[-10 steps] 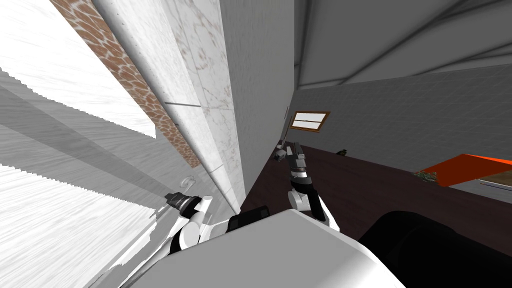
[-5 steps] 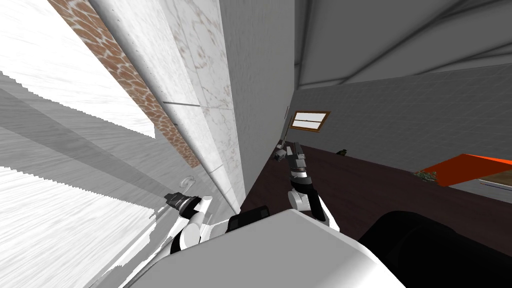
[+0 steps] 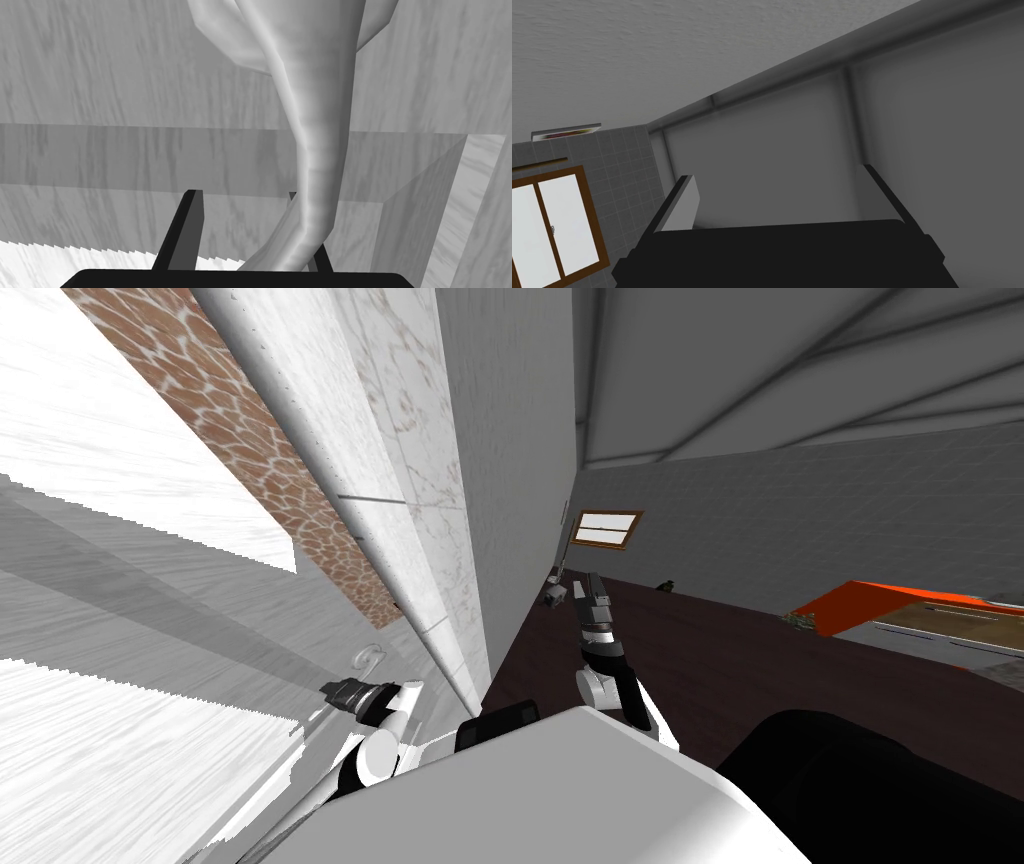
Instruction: Push the door open
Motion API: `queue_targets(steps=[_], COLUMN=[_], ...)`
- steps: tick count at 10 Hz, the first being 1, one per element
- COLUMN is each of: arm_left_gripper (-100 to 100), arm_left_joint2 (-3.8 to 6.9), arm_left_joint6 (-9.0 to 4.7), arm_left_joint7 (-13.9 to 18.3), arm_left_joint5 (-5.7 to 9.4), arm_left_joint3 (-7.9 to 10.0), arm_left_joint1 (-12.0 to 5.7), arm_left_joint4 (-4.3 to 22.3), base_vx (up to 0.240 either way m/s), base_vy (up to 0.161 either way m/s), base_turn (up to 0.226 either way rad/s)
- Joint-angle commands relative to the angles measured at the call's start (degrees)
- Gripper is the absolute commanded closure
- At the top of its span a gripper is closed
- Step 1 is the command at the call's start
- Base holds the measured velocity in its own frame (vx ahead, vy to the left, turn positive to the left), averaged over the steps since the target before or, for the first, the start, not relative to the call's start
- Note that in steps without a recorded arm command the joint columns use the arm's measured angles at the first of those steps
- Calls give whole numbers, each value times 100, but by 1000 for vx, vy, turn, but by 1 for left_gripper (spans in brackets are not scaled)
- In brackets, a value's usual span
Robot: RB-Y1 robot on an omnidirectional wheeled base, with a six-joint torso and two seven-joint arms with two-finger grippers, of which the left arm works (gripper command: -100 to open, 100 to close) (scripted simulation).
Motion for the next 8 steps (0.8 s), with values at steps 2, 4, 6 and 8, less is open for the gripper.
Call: queue_targets(steps=[2, 4, 6, 8], arm_left_gripper=[100, 100, 100, 100], arm_left_joint2=[-29, -17, -17, -17], arm_left_joint6=[54, 18, 18, 18], arm_left_joint7=[-75, -88, -88, -88], arm_left_joint5=[2, 30, 30, 30], arm_left_joint3=[21, 53, 53, 53], arm_left_joint1=[89, 79, 79, 79], arm_left_joint4=[-359, -355, -355, -355], base_vx=[5, -11, 2, 0], base_vy=[-9, 27, 8, 0], base_turn=[26, -58, 9, 0])
